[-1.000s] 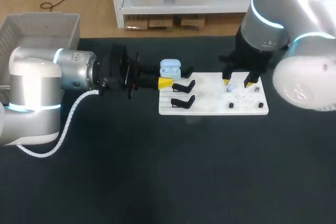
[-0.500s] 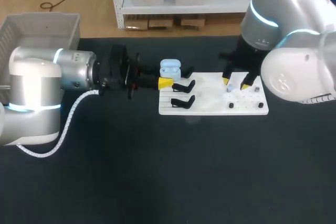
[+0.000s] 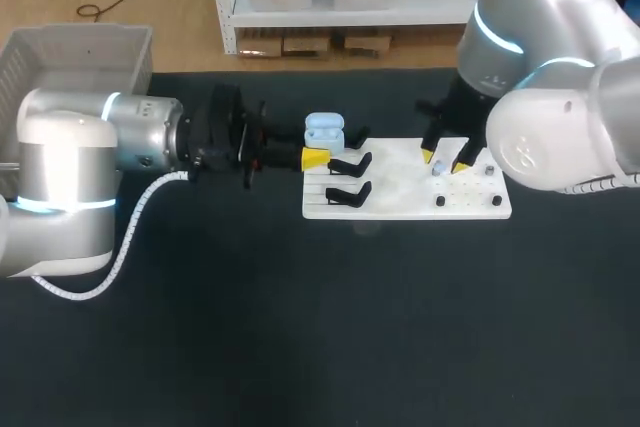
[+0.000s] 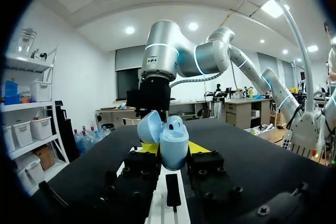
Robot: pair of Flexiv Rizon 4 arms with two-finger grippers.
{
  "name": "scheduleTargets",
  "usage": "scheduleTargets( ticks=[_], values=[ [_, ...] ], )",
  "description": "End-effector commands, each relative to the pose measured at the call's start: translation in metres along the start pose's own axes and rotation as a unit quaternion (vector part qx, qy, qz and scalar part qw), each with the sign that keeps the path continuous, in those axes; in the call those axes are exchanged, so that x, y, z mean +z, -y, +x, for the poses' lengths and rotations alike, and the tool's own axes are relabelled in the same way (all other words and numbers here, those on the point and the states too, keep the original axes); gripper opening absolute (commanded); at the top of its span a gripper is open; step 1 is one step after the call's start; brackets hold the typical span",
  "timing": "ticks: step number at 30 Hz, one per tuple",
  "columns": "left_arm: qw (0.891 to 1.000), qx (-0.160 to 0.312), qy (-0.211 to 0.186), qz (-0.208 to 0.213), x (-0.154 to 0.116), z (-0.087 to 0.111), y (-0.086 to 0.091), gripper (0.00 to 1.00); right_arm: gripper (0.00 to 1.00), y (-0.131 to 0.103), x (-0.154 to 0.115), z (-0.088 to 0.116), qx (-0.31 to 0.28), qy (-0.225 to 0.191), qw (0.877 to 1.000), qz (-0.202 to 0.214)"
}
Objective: Pick up each earbud case from the left stands, insert the matching earbuds, close the lid, and place the case in the box.
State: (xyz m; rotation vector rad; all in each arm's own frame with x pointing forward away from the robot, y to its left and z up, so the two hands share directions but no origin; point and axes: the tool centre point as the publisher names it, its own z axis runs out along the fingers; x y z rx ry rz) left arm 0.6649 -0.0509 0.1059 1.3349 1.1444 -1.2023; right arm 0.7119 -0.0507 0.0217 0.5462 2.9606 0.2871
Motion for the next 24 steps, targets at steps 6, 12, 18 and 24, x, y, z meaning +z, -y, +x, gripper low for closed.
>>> scheduleTargets(
  ticks=[6,12,18,24],
  values=[
    [1.000,0.001,0.001,-0.003,0.0001,0.0004,0.0015,0.00,0.35,-0.0015,0.0045,-0.0003,0.009,-0.005,1.000,-0.001],
    [1.000,0.001,0.001,-0.003,0.0001,0.0004,0.0015,0.00,0.33,-0.0009,0.0058,0.0003,0.013,-0.007,1.000,0.000],
    [1.000,0.001,0.001,-0.003,0.0001,0.0004,0.0015,0.00,0.29,-0.0004,0.0060,0.0007,0.015,-0.006,1.000,0.001],
    [1.000,0.001,0.001,-0.003,0.0001,0.0004,0.0015,0.00,0.27,0.0009,0.0068,0.0010,0.016,-0.008,1.000,0.002]
  ],
)
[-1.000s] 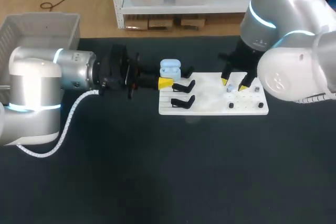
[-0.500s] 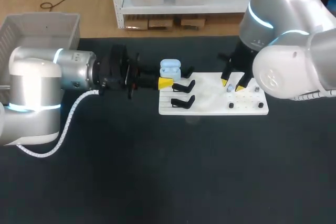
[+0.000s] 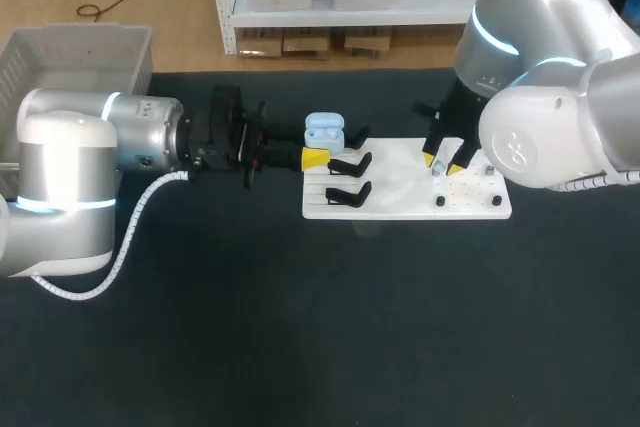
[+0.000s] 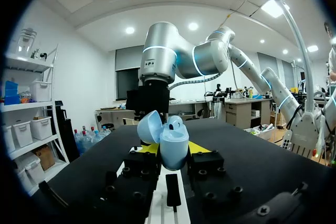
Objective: Pick up each earbud case from the left stands, insert the matching earbuds, close the lid, and place the case in the box.
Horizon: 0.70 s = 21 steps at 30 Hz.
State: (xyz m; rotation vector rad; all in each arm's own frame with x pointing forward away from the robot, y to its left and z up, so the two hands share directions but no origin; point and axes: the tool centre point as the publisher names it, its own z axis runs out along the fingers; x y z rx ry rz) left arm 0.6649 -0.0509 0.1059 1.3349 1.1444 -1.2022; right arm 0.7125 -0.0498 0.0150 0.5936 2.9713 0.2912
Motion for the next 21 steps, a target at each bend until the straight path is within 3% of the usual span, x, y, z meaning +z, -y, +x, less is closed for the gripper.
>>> scheduleTargets(
  ticks=[1,8,13,21],
  values=[
    [1.000,0.001,0.001,-0.003,0.0001,0.0004,0.0015,0.00,0.25,0.0007,0.0003,0.0007,0.001,0.000,1.000,0.001],
    [1.000,0.001,0.001,-0.003,0.0001,0.0004,0.0015,0.00,0.19,0.0010,0.0012,0.0016,0.000,-0.001,1.000,0.003],
    [1.000,0.001,0.001,-0.003,0.0001,0.0004,0.0015,0.00,0.00,0.0018,0.0027,0.0023,-0.001,-0.003,1.000,0.006],
    [1.000,0.001,0.001,-0.003,0.0001,0.0004,0.0015,0.00,0.00,0.0036,-0.0055,0.0055,-0.002,0.000,1.000,0.005]
  ],
)
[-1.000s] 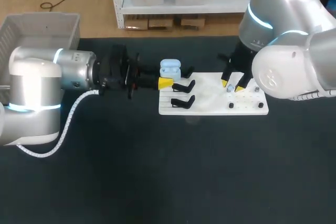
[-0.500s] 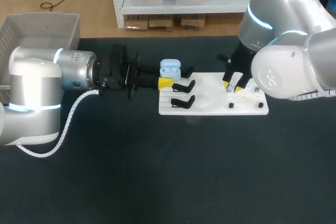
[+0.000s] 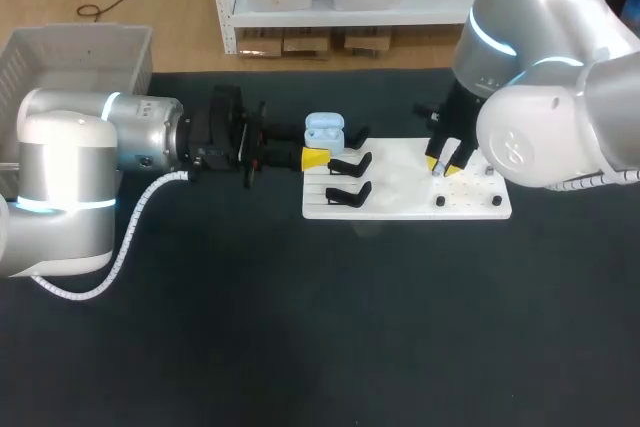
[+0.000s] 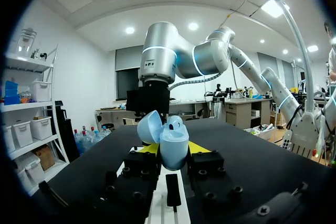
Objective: Pick up each earbud case from the left stands, insert the matching earbuds, close the lid, and place the case in the box.
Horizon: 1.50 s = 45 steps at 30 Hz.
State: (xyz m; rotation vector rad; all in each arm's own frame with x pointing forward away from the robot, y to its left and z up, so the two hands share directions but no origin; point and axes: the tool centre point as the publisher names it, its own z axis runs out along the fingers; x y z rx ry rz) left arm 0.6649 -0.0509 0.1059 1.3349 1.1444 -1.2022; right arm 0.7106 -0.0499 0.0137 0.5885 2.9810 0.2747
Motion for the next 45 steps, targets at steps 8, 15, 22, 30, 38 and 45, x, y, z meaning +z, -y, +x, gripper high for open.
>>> scheduleTargets(
  ticks=[8,15,22,30,38,45],
  values=[
    [1.000,0.001,0.001,-0.003,0.000,0.000,0.002,0.00,0.00,0.006,-0.037,0.013,-0.003,0.012,1.000,-0.003],
    [1.000,0.001,0.001,-0.003,0.000,0.000,0.002,0.00,0.00,0.009,-0.079,0.026,-0.004,0.021,1.000,-0.016],
    [1.000,0.001,0.001,-0.003,0.000,0.000,0.002,0.00,0.00,-0.003,-0.121,0.051,-0.050,-0.013,0.998,-0.028],
    [1.000,0.001,0.001,-0.003,0.000,0.000,0.002,0.00,0.00,-0.028,-0.150,0.080,-0.114,-0.047,0.992,-0.026],
    [1.000,0.001,0.001,-0.003,0.000,0.000,0.002,0.00,0.00,-0.061,-0.161,0.099,-0.184,-0.053,0.981,-0.010],
    [1.000,0.001,0.001,-0.003,0.000,0.000,0.002,0.00,0.00,-0.098,-0.160,0.122,-0.235,-0.055,0.971,0.008]
  ],
)
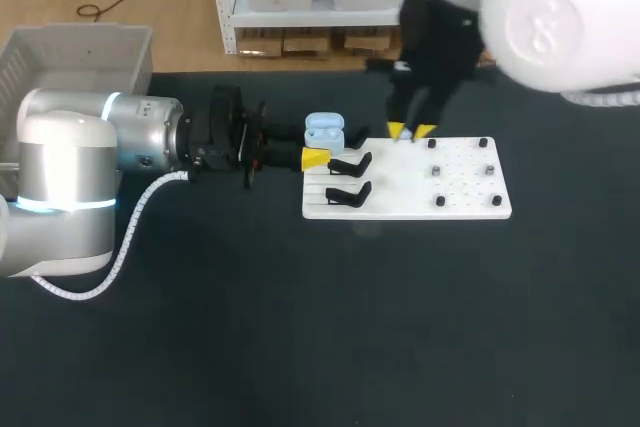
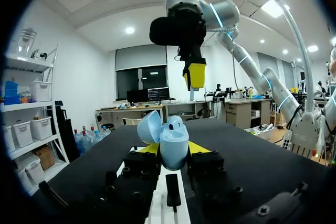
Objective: Pick up each earbud case from the left stands, insert the matching earbuds, close the lid, and place the case in the box.
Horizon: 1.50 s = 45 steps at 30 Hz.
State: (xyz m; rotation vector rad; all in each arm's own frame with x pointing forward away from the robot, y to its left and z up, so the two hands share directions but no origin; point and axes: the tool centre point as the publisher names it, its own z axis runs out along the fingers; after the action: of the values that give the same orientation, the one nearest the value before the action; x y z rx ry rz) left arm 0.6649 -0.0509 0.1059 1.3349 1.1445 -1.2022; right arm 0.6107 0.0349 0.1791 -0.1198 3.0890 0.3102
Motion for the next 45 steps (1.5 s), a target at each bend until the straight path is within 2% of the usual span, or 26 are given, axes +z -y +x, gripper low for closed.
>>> scheduleTargets(
  ticks=[1,7,16,20,36,45],
  values=[
    [1.000,0.001,0.001,-0.003,0.000,0.000,0.002,0.00,0.00,-0.031,0.002,-0.006,-0.011,-0.009,1.000,0.021],
    [1.000,0.001,0.001,-0.003,0.000,0.000,0.002,0.00,0.00,-0.051,0.003,-0.008,-0.023,-0.004,0.999,0.036],
    [1.000,0.001,0.001,-0.003,0.000,0.000,0.002,0.00,0.00,-0.067,0.009,-0.016,-0.033,-0.005,0.998,0.051],
    [1.000,0.001,0.001,-0.003,0.000,0.000,0.002,0.00,0.00,-0.070,0.012,-0.021,-0.035,-0.007,0.998,0.050],
    [1.000,0.001,0.001,-0.003,0.000,0.000,0.002,0.00,0.00,-0.070,0.012,-0.021,-0.035,-0.007,0.998,0.050],
    [1.000,0.001,0.001,-0.003,0.000,0.000,0.002,0.00,0.00,-0.076,0.015,-0.034,-0.071,-0.013,0.995,0.067]
  ],
)
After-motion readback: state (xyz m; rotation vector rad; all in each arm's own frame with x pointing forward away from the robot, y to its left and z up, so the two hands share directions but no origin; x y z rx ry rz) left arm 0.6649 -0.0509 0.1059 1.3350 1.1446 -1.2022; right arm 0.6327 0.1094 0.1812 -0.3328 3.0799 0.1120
